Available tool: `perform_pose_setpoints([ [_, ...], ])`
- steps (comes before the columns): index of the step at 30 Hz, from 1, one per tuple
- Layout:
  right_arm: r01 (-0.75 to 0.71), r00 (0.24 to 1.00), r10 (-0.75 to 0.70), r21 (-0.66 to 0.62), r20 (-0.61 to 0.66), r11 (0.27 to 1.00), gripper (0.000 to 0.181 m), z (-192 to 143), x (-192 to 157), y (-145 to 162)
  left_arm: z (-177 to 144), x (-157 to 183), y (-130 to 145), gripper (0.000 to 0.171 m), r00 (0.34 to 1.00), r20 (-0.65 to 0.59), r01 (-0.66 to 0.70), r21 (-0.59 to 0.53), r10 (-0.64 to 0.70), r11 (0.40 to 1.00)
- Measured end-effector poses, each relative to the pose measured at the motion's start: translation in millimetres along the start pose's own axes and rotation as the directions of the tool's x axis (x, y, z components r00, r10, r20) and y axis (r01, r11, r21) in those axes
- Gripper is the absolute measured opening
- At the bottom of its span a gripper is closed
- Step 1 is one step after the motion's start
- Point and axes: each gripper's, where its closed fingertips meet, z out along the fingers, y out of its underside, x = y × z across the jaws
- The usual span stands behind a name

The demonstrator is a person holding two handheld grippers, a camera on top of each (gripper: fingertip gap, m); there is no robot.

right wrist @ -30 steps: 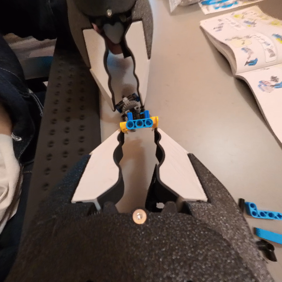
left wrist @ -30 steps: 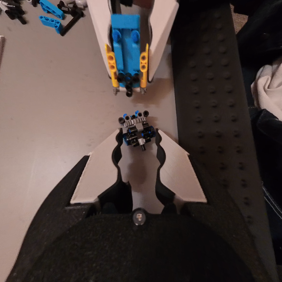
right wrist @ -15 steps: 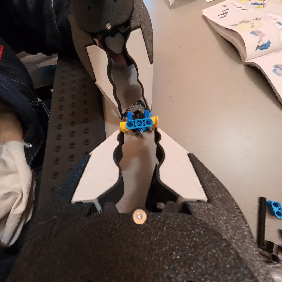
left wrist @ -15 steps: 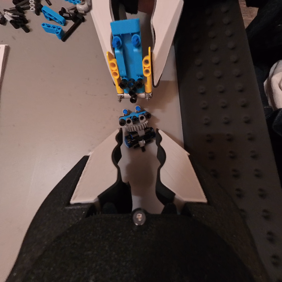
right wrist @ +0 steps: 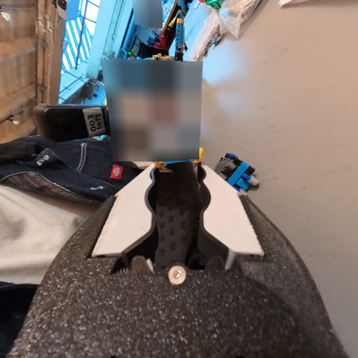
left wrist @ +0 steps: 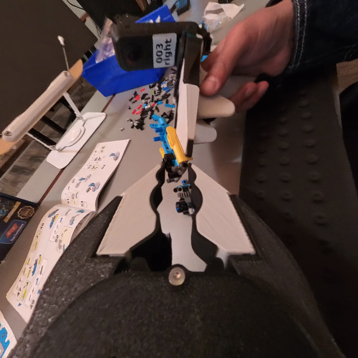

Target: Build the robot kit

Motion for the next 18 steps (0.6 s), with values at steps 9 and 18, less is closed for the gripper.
perform_pose_setpoints([
  [9, 0.545, 0.774, -0.552, -0.120, -0.310, 0.830, 0.058, -22.6, 11.7, -9.2, -9.1, -13.6, -1.3, 0.016, 0.767, -0.279, 0.597, -0.016, -0.577, 0.802],
  [18, 0.678, -0.091, -0.984, -0.734, -0.153, 0.051, 0.080, -30.1, 2.4, -38.8, -19.4, -22.3, -8.0, 0.014, 0.132, -0.534, 0.855, -0.365, -0.835, 0.369],
])
